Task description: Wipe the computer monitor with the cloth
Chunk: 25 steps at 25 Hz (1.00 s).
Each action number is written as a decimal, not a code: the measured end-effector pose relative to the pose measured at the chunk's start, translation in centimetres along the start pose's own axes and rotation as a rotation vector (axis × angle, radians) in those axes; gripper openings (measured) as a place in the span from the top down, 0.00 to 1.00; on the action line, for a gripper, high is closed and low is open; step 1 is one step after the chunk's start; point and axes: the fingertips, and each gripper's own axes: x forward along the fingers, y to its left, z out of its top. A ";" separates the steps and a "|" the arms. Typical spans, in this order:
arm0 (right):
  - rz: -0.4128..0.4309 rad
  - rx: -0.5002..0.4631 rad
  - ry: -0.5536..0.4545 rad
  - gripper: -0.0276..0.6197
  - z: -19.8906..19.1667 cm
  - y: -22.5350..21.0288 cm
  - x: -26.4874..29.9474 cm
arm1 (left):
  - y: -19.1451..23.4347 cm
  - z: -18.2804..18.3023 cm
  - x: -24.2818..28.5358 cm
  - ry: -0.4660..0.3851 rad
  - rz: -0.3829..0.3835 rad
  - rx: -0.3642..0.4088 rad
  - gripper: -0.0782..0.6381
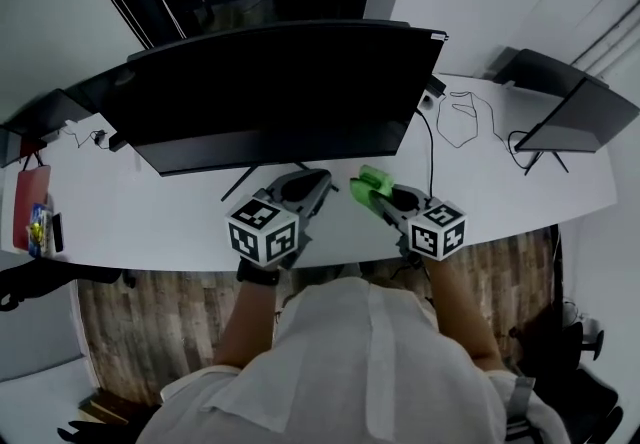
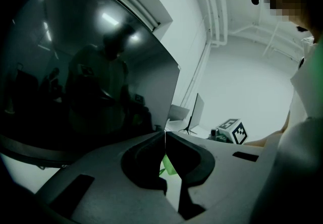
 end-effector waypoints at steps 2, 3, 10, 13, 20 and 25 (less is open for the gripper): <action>-0.009 0.003 -0.027 0.84 0.3 1.4 0.1 | 0.6 -0.6 -2.4 0.003 0.019 -0.006 0.87; -0.014 0.013 -0.044 0.84 0.4 2.2 0.1 | 0.9 -1.0 -3.7 0.005 0.030 -0.009 0.87; -0.061 0.038 -0.164 0.84 1.3 7.9 0.0 | 4.2 -2.8 -15.4 -0.018 0.153 -0.023 0.87; -0.079 0.010 -0.212 0.84 2.1 10.5 -0.6 | 5.5 -3.3 -20.9 -0.048 0.217 -0.027 0.87; -0.144 -0.038 -0.305 0.84 3.1 14.1 -2.8 | 8.1 -4.0 -31.8 -0.145 0.373 -0.032 0.87; -0.170 -0.062 -0.328 0.84 2.4 16.5 -3.4 | 8.4 -4.5 -36.7 -0.189 0.430 -0.029 0.87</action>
